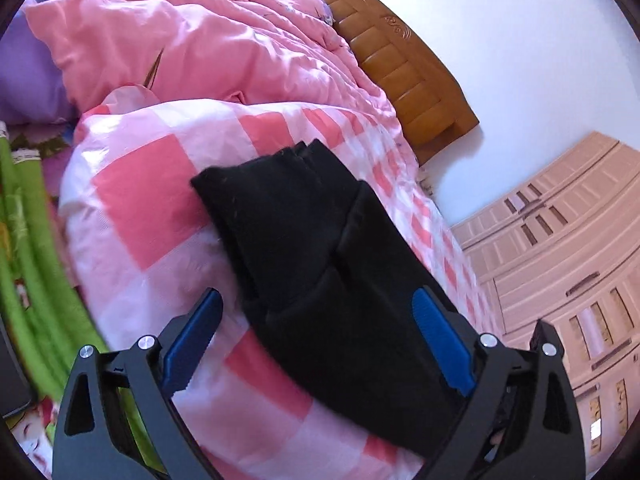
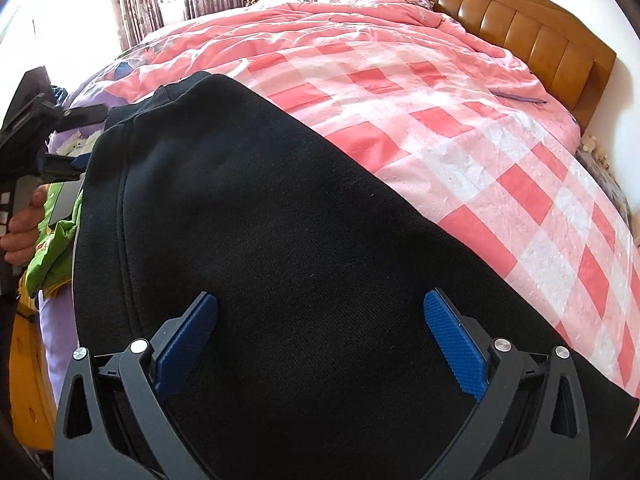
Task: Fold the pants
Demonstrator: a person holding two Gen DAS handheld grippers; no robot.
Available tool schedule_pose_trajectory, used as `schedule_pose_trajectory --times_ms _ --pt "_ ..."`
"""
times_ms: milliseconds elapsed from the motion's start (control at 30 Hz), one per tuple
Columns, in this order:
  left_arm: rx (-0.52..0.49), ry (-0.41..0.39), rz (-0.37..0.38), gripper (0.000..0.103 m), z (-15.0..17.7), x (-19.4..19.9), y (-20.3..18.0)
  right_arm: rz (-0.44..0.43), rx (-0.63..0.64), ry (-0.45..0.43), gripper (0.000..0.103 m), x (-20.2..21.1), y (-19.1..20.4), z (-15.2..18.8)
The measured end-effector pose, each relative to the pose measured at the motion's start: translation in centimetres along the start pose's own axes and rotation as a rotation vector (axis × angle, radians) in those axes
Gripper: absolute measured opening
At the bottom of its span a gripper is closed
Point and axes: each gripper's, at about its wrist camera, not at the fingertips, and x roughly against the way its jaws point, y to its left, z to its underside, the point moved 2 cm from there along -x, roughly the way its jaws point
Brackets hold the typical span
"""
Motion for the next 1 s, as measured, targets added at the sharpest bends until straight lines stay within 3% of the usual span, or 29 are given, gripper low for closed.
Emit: schedule_pose_trajectory --times_ms 233,367,400,433,500,600,733,833,1000 --pt "0.008 -0.01 0.039 0.095 -2.1 -2.2 0.2 0.0 0.0 0.0 0.099 0.0 0.0 0.0" --pt "-0.014 -0.04 0.018 0.092 -2.8 -3.0 0.1 0.007 -0.004 0.002 0.099 0.1 0.0 -0.1" --pt "-0.037 -0.056 -0.019 0.082 -2.7 -3.0 -0.2 0.006 -0.009 0.003 0.099 0.2 0.1 -0.2" --pt "-0.067 -0.065 -0.091 0.04 -2.7 -3.1 -0.3 -0.003 -0.013 0.002 0.099 0.4 0.2 -0.3" --pt "-0.059 -0.064 -0.11 0.02 -2.6 -3.1 0.1 -0.036 -0.002 -0.003 0.099 0.8 0.9 -0.2" --pt "-0.094 -0.108 -0.119 0.016 -2.6 -1.6 -1.0 -0.023 0.043 0.031 0.099 1.5 1.8 0.2" --pt "-0.264 -0.18 -0.172 0.014 -2.1 0.7 -5.8 -0.006 0.106 0.076 0.099 2.3 2.2 1.7" --pt "-0.364 -0.243 -0.13 0.014 -1.5 2.9 -10.0 -0.048 0.043 0.075 0.099 1.7 1.2 2.4" --pt "-0.543 -0.297 -0.046 0.014 1.7 5.3 -17.9 -0.026 0.024 0.042 0.099 2.7 0.8 2.3"
